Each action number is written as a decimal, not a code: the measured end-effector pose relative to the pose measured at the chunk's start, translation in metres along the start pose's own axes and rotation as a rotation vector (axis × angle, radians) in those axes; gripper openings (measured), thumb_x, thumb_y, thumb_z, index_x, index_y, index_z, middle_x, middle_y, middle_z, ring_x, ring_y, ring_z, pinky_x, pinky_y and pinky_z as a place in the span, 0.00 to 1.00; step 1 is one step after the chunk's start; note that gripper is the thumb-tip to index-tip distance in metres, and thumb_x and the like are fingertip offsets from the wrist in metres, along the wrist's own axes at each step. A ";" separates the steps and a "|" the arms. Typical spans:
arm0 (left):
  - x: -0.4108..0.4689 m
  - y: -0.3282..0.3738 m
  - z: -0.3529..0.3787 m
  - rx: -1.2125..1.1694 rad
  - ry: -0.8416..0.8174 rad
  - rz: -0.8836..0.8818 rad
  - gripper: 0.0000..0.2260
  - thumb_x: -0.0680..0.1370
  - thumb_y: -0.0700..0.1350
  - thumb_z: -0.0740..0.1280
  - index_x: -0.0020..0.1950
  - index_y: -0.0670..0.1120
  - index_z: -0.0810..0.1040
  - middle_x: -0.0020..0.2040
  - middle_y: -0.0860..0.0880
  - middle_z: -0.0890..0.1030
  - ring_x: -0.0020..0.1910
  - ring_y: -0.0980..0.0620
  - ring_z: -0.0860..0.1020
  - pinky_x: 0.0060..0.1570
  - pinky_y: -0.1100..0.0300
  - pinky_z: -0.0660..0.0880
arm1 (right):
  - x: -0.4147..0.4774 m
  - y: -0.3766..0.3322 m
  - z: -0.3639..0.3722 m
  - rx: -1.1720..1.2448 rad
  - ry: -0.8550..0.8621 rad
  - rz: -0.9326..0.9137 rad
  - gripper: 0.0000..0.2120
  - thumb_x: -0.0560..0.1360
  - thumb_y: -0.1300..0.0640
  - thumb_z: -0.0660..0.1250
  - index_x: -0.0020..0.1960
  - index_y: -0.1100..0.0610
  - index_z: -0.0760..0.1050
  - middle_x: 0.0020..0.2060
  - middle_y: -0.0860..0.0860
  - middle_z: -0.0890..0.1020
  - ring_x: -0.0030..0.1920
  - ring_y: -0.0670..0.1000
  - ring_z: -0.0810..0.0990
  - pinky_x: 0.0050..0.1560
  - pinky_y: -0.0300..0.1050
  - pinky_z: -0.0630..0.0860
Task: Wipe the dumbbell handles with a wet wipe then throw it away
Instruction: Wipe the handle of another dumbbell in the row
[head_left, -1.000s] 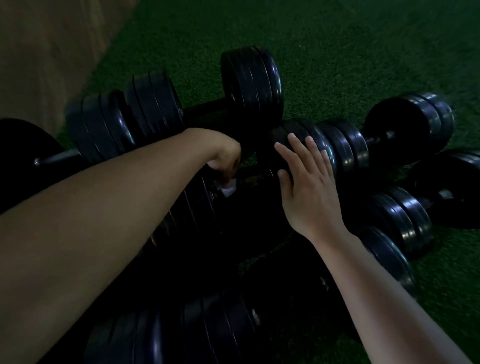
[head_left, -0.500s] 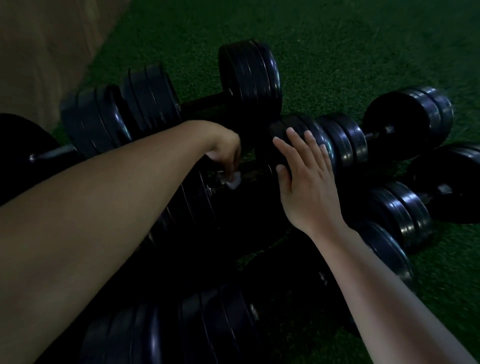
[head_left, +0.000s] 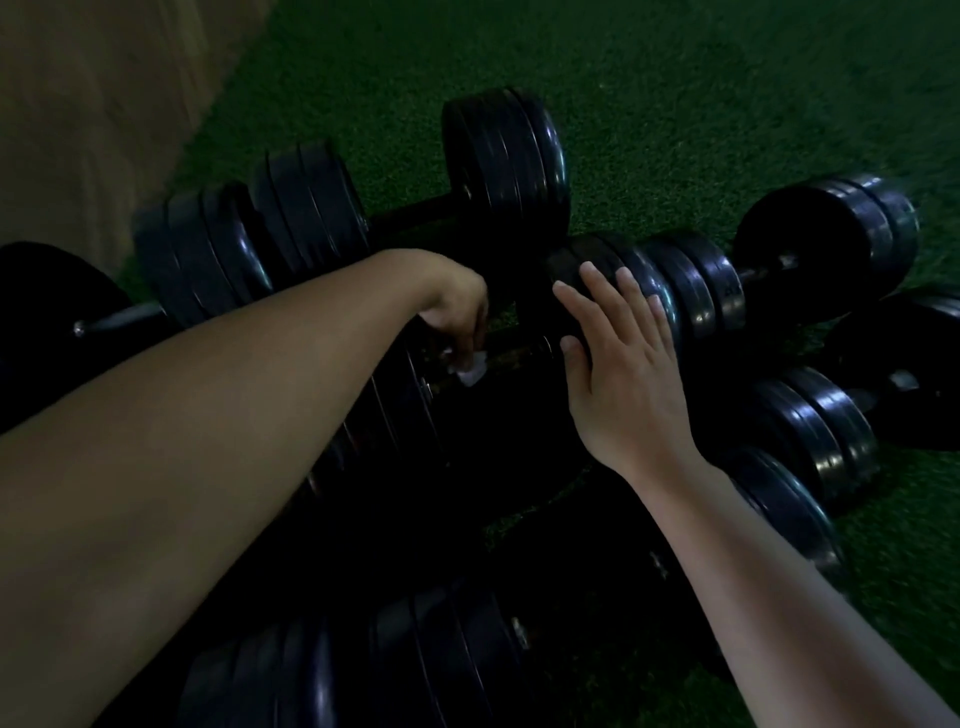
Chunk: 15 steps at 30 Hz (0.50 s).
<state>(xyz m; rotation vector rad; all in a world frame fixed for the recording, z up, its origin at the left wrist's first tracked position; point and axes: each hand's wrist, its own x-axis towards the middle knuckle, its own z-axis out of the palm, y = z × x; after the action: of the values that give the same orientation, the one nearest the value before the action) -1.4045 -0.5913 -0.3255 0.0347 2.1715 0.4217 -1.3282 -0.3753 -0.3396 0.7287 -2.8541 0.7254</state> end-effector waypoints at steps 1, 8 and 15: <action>-0.002 -0.002 -0.001 0.030 -0.013 0.002 0.13 0.72 0.41 0.77 0.54 0.38 0.83 0.43 0.46 0.84 0.36 0.55 0.79 0.27 0.67 0.75 | 0.000 -0.001 0.000 -0.001 0.001 0.002 0.21 0.84 0.54 0.55 0.76 0.50 0.62 0.78 0.49 0.60 0.80 0.51 0.50 0.79 0.51 0.46; 0.005 0.025 0.009 -0.158 0.292 0.103 0.05 0.72 0.43 0.76 0.37 0.48 0.83 0.24 0.55 0.79 0.23 0.61 0.75 0.23 0.68 0.68 | 0.000 -0.001 -0.001 0.000 -0.003 0.002 0.21 0.84 0.54 0.54 0.77 0.51 0.63 0.78 0.49 0.60 0.80 0.51 0.50 0.79 0.50 0.46; -0.005 0.009 0.004 0.101 0.048 -0.016 0.14 0.71 0.48 0.77 0.52 0.41 0.85 0.42 0.48 0.84 0.38 0.53 0.80 0.32 0.65 0.75 | -0.001 0.000 -0.001 0.001 -0.007 -0.003 0.21 0.84 0.54 0.55 0.77 0.50 0.63 0.78 0.49 0.60 0.80 0.51 0.50 0.79 0.51 0.47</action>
<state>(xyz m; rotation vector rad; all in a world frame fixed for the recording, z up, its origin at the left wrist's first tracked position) -1.3991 -0.5824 -0.3206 0.0643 2.2376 0.3061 -1.3274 -0.3745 -0.3387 0.7372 -2.8580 0.7256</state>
